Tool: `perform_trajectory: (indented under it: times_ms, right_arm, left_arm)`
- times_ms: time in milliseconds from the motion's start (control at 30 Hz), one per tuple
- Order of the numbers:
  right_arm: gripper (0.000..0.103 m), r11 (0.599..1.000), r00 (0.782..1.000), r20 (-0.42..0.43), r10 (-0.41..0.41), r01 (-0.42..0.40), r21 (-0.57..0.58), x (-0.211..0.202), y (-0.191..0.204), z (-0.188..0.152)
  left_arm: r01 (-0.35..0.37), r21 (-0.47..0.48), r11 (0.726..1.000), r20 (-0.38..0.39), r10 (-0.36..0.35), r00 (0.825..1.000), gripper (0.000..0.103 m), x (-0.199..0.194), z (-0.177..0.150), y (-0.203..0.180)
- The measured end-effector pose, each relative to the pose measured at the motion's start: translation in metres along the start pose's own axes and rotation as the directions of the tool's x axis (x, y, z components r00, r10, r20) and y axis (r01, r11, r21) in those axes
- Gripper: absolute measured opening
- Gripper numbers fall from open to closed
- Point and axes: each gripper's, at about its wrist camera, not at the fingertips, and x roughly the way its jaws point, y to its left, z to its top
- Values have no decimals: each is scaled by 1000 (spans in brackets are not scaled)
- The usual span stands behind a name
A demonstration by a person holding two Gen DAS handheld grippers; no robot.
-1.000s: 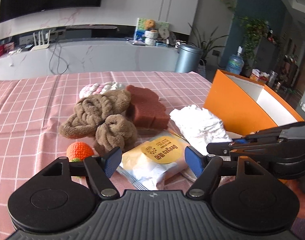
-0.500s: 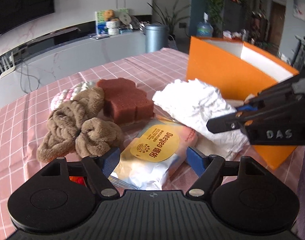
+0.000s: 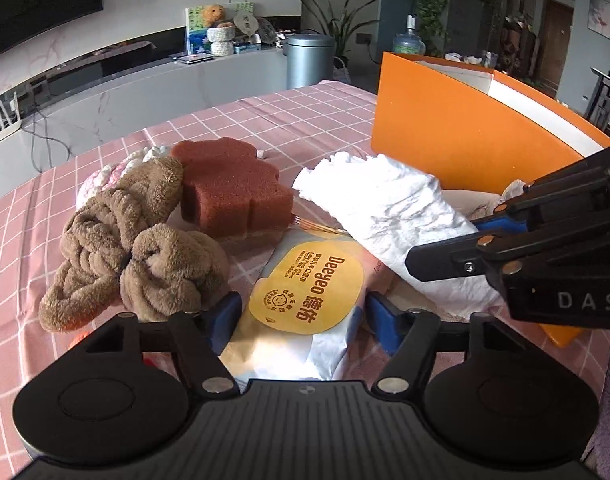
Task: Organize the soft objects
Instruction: 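Grasp the yellow-labelled Deeyeo wipes pack with the left tool while the right tool holds the white item, then carry the wipes pack and white item with both tools over the box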
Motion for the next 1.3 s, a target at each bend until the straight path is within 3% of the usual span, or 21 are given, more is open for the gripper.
perform_trajectory:
  times_ms: [67,233,667,1033,1300]
  right_arm:
    - [9,1000,1000,3,0,0,-3,0,0,-1]
    - [8,1000,1000,12,-3,3,-5,-4,0,-1]
    - [7,1000,994,107,12,-9,-24,-43,7,-1]
    - [7,999,977,209,42,-40,-15,-95,8,-13]
    - [7,999,957,289,36,-36,-3,-137,-5,-20]
  left_arm:
    - [-16,-27,1000,4,16,1000,63,-4,-2,-3]
    - [-55,-120,991,20,58,998,54,-19,-7,-8]
    - [-116,-271,955,98,147,984,51,-71,-11,-18]
    - [-157,-298,942,188,219,957,51,-118,-9,-39]
    - [-150,-287,946,269,230,935,51,-150,5,-60]
